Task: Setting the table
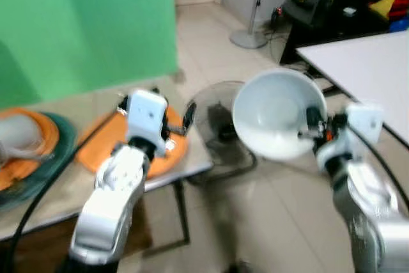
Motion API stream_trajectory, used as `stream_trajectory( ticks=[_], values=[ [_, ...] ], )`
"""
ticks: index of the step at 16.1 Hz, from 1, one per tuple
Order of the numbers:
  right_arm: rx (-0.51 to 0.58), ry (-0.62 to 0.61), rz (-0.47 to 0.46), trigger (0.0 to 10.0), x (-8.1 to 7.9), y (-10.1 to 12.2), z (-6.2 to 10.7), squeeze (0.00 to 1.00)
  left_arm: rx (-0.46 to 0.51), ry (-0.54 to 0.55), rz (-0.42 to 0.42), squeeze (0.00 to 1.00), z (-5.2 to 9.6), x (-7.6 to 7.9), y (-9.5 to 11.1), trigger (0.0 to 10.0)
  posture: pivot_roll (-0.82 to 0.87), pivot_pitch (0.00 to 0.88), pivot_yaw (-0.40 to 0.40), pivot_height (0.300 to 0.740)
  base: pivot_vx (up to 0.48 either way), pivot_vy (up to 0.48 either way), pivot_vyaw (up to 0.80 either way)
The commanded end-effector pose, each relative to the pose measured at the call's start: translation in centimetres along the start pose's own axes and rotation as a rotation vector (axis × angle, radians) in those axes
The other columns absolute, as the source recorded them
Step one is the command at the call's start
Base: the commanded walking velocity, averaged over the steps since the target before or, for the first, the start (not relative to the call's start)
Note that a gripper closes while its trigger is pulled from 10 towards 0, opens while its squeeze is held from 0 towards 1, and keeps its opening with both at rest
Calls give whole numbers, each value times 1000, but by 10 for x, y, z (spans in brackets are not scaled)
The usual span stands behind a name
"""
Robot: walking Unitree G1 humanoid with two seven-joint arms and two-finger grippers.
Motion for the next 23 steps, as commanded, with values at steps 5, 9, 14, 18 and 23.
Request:
stream_trajectory(
  ticks=[5, 9, 14, 18, 23],
  values=[
    [17, -16, 16, 10000, -4, 6, 6, 0, 8, -24, -11, 0, -1, 0, 3, 10000, 61, 0, 11, 740, 0, 0, -800],
    [32, -20, 20, 10000, -3, 9, 6, 0, 13, -18, 12, 0, -2, -1, 2, 10000, 54, 0, 10, 740, 0, 0, -800],
    [0, -30, 26, 10000, -4, 2, 3, 0, -14, 2, 8, 0, 4, -7, -5, 10000, 72, 0, 21, 740, 0, 0, -640],
    [-90, -5, 28, 10000, -10, -13, 4, 0, -15, 6, -6, 0, 5, -10, -4, 10000, 89, 0, 17, 740, 0, 0, 0],
    [-71, -22, 69, 10000, -14, -14, -1, 0, -18, 15, -12, 0, 8, -14, -4, 10000, 93, 0, 18, 740, 0, 0, 0]
  ],
)
Point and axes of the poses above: a point about 5 cm out from each wrist's last joint towards the gripper, its own z axis pointing back from the gripper into the wrist, its own y axis along the axis of the wrist's last joint, x = y × z, the point moved 2 cm from there along -z, pointing out of the wrist towards the gripper, and after that the axes turned 10 degrees about z, right-handed, at the moved point
